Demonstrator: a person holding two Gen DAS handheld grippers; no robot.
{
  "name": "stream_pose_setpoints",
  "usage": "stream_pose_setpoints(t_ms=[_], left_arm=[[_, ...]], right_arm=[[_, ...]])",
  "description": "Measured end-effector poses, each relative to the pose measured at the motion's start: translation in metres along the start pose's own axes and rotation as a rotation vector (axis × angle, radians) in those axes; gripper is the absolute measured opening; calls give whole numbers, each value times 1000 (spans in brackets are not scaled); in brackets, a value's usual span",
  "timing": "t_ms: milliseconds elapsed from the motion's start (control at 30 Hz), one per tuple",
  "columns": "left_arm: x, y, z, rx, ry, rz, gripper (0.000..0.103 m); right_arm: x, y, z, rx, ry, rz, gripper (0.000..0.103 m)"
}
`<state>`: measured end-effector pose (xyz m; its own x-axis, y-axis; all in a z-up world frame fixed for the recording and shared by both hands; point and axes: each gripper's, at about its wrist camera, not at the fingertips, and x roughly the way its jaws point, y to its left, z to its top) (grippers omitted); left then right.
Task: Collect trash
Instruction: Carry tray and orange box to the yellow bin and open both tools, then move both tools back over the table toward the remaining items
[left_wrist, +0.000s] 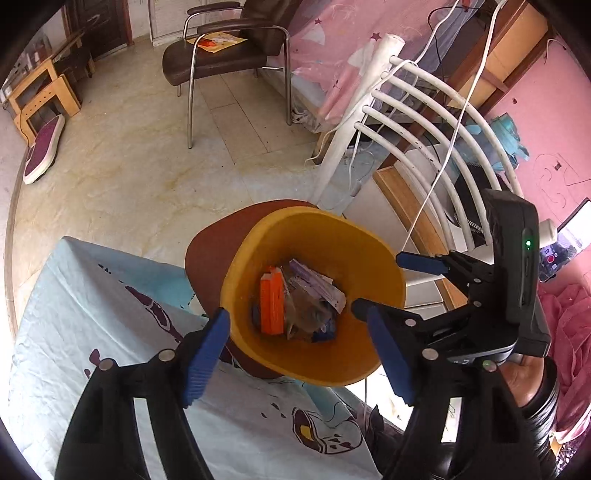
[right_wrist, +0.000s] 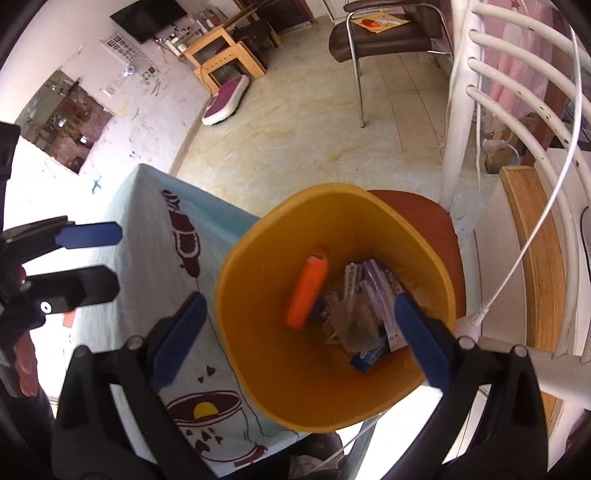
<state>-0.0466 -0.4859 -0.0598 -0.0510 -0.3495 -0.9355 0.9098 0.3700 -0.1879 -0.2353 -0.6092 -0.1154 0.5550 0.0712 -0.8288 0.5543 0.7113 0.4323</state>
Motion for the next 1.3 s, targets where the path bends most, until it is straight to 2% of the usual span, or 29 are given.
stream_pose_setpoints(t_ms=[100,233,367,500,600,700,867,967,1133,1300], left_arm=[[-17,10,-5,-22,-33,14,74],[-66,48,-31,-69,-113,106,78],[-122,118,-71,-189,-167,202,82],[-166,191,-119,-321,-185,298,83],[-186,241,-157,-426,-179,338,83],[-189,274,-189,-478,-144,369,83],[-178,297,-219,-524,-103,312,83],[-170,299,-229,-516,-86,303,83],[-152,305,-234,-542,-55,276,83],[-132,305,-233,-542,-15,275,83]], right_arm=[[-6,-3,-1,9,-6,3,99],[-10,21,2,-33,1,24,99],[-11,83,1,-156,5,72,99],[-1,162,-1,-281,70,158,99],[9,226,-7,-372,122,201,99],[18,284,-17,-458,167,246,99],[26,367,-38,-620,210,261,99],[24,406,-58,-771,202,250,99],[31,453,-95,-1018,204,208,98],[54,469,-115,-1124,214,153,98]])
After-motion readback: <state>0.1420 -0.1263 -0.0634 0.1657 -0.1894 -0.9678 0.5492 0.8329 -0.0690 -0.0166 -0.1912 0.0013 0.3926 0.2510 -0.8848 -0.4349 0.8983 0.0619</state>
